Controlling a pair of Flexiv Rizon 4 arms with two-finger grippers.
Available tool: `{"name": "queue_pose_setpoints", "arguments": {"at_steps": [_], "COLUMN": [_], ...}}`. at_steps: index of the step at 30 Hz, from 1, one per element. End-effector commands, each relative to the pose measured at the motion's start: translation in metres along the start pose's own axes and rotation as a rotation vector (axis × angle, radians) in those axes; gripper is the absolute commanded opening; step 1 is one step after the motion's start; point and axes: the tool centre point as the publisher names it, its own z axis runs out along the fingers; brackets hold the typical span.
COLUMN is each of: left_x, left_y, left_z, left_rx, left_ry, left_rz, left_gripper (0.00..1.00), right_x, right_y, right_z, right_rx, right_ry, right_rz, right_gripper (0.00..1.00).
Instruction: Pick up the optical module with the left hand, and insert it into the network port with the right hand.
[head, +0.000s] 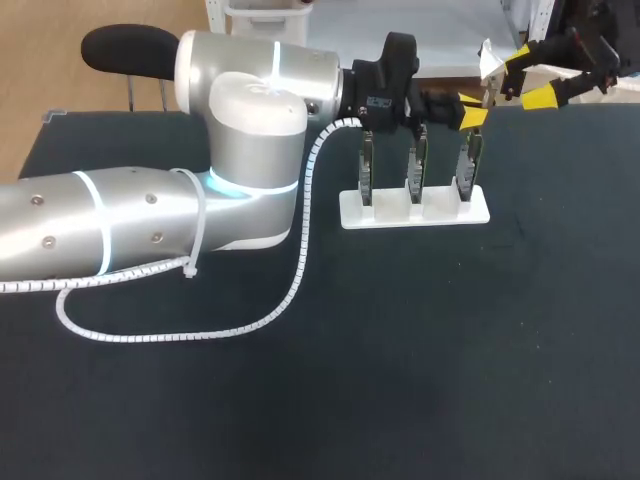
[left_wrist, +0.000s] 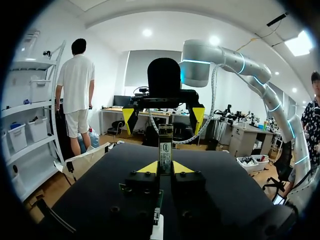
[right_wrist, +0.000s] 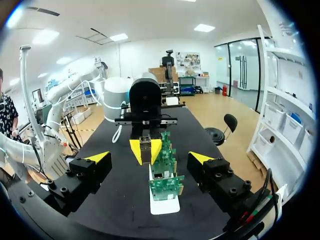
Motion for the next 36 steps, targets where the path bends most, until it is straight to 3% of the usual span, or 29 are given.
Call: {"name": "queue_pose_setpoints", "arguments": {"at_steps": [1, 16, 36], "left_x": [0.0, 0.0, 0.0], "left_y": [0.002, 0.002, 0.002], "left_z": [0.001, 0.001, 0.001], "left_rx": [0.002, 0.002, 0.002], "left_ry": [0.0, 0.0, 0.0], "left_rz": [0.001, 0.001, 0.001], "left_gripper": [0.0, 0.0, 0.0], "right_x": [-0.002, -0.017, -0.015], "right_y": [0.0, -0.007, -0.007], "right_z": [0.009, 0.026, 0.029], "right_rx": [-0.009, -0.064, -0.078], "right_ry": [0.0, 0.023, 0.061], "right_rz": [-0.008, -0.051, -0.063], "right_gripper": [1.0, 1.0, 1.0]}}
